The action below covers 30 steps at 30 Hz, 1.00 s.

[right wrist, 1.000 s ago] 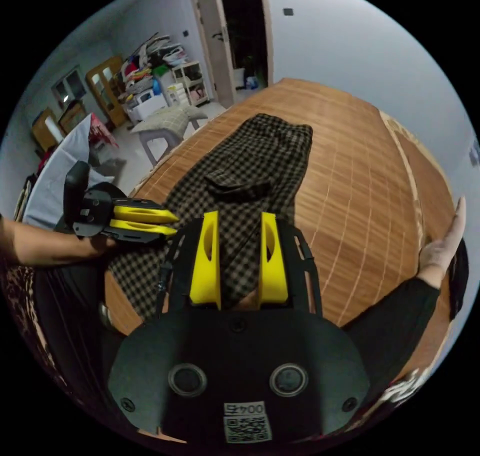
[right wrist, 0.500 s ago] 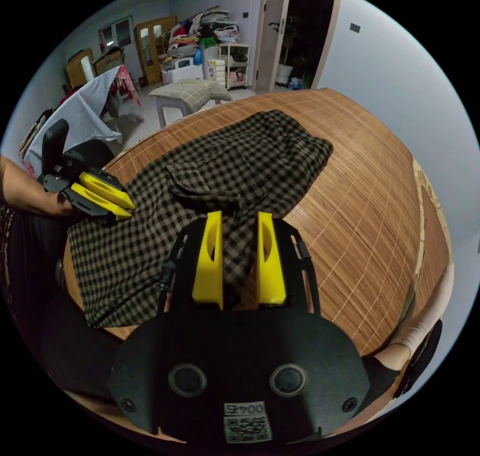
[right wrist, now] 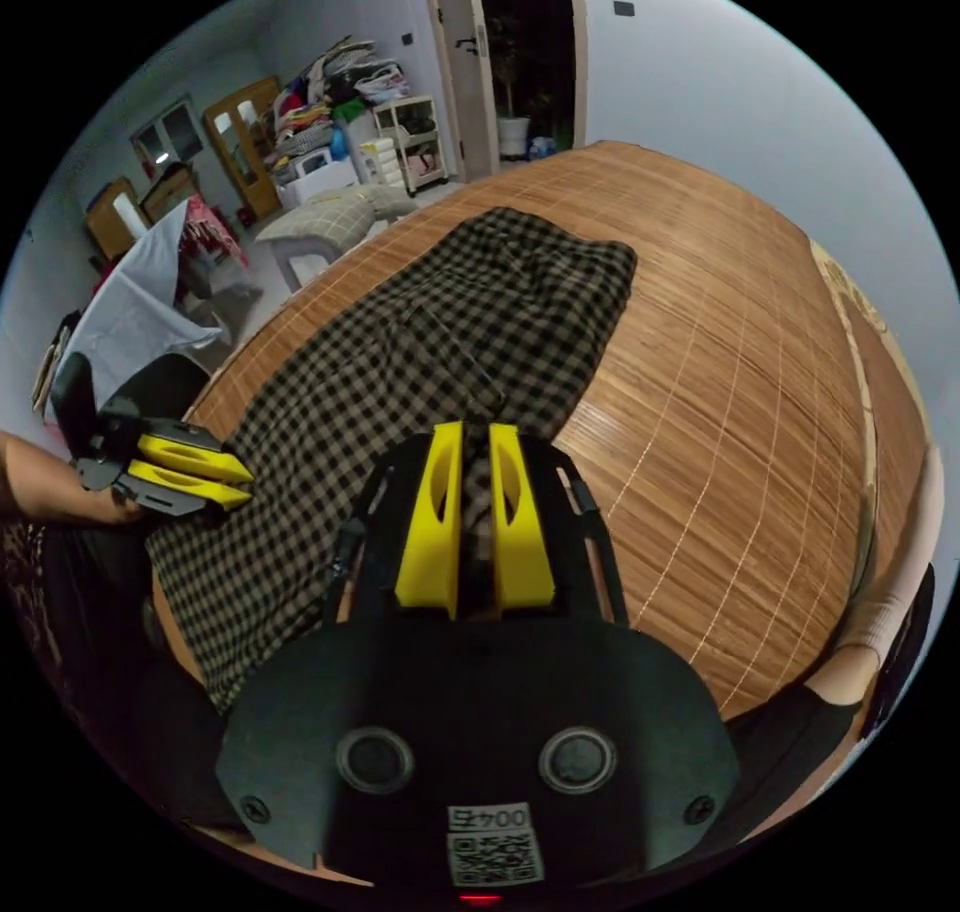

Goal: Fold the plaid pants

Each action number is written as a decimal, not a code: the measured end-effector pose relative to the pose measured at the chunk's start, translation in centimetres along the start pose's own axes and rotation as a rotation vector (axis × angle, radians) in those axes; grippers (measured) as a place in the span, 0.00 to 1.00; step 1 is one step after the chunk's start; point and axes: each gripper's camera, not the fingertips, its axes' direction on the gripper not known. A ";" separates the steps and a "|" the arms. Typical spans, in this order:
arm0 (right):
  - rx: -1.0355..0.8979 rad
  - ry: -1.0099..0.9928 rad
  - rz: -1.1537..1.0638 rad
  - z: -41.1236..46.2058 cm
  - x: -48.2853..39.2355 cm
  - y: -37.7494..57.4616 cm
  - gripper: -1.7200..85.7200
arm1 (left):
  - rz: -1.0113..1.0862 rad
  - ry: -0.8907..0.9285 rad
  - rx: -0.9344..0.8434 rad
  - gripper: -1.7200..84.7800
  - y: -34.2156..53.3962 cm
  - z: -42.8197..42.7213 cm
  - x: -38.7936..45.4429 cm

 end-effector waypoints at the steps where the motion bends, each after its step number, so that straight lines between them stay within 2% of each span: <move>1: 0.008 0.032 0.012 -0.1 0.4 -0.1 0.10 | -0.009 0.008 -0.001 0.05 -0.4 -0.1 -0.2; 5: 0.083 0.045 0.021 -2.5 2.6 0.3 0.13 | -0.075 0.126 -0.015 0.07 -2.1 -0.8 -2.0; 10: 0.173 -0.042 0.002 -4.3 5.0 1.2 0.15 | -0.109 0.077 0.068 0.07 -6.5 -2.5 -4.6; 13: 0.111 -0.145 0.029 -3.7 6.5 0.6 0.14 | -0.084 0.038 0.054 0.07 -10.4 -2.0 -5.8; 21: 0.031 -0.138 0.040 -1.3 9.0 -0.9 0.14 | -0.055 -0.047 -0.008 0.09 -17.6 1.0 -7.7; 30: 0.006 -0.089 0.045 -0.6 11.8 -2.0 0.08 | -0.047 -0.100 -0.040 0.07 -20.5 3.1 -7.4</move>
